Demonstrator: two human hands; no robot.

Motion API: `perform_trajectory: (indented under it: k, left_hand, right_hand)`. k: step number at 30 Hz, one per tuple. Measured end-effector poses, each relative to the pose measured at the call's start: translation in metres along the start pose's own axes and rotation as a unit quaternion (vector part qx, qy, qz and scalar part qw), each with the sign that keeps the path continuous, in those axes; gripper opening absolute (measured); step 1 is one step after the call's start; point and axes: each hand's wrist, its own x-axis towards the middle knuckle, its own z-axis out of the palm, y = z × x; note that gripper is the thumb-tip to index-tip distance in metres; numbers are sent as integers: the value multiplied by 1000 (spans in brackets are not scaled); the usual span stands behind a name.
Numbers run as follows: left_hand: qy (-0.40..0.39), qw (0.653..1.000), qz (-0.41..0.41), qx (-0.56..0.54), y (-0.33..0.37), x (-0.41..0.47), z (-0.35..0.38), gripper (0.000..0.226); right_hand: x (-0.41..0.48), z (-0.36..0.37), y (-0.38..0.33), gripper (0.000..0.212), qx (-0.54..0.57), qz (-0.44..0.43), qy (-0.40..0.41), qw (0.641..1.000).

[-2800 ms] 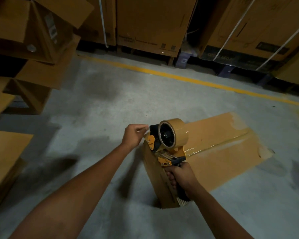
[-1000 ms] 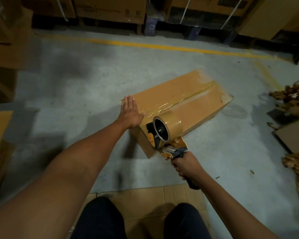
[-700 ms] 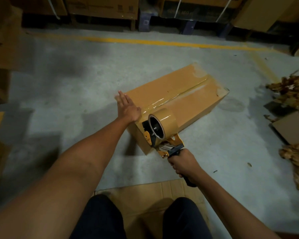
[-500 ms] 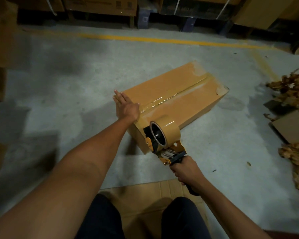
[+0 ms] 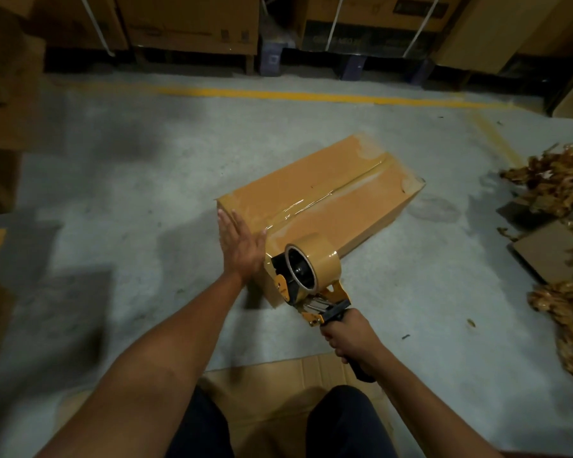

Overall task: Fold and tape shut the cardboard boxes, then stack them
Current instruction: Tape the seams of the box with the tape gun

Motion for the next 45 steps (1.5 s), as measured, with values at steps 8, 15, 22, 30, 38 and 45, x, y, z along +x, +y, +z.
perform_trajectory:
  k: [8,15,22,30,38,45]
  left_hand:
    - [-14,974,202,98,-16,-77,18,73]
    - [-82,962,176,192,-10,-64,-4,65]
    - [-173,943,152,242,4,-62,-15,83]
    - [-224,942,109,225,13,-59,-18,89]
    - [-277,924,52,258,37,-60,-24,93]
    - [-302,905,24,301,58,-63,-30,94]
  right_hand:
    - [-5,-6,10,19,-7,-10,-8,1000]
    - [-11,-7,1,22,57,-1,-29,998]
    - [-16,-8,15,17,20,-7,-16,1000]
    - [-12,-13,16,23,76,39,-57,995]
    - [-3,-22,12,26,134,92,-53,985]
    - [-3,-17,7,31,89,71,-17,993]
